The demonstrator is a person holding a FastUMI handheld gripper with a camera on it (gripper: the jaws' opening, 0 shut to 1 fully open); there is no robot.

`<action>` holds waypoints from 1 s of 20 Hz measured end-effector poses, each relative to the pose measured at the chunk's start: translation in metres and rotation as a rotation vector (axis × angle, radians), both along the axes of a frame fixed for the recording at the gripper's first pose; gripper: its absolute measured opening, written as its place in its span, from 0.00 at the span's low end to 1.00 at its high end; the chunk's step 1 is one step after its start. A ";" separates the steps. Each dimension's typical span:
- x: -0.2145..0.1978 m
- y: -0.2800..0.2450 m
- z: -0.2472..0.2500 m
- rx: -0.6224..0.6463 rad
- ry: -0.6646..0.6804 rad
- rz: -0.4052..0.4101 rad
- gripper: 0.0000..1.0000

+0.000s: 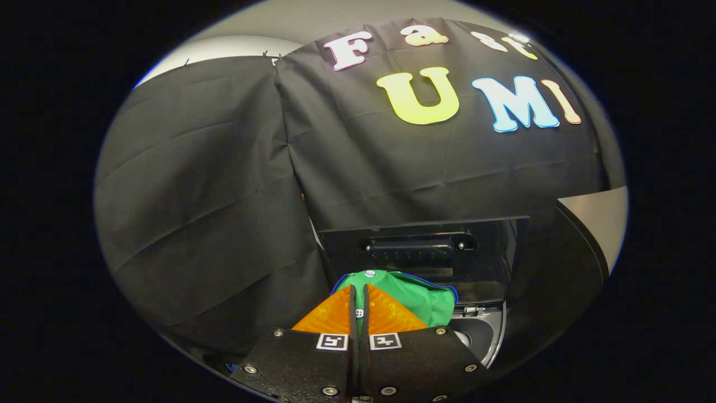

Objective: Put the clothes into the washing machine and then close the washing machine lid.

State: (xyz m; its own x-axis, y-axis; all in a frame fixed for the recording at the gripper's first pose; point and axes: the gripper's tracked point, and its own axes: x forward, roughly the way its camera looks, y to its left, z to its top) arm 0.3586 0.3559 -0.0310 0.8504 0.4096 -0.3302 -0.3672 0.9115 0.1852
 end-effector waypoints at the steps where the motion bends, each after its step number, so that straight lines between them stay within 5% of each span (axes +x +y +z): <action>1: 0.003 -0.002 -0.005 -0.011 0.006 -0.009 0.00; 10: 0.012 -0.017 -0.064 -0.111 0.087 -0.057 0.01; 20: 0.001 -0.025 -0.121 -0.174 0.189 -0.047 0.14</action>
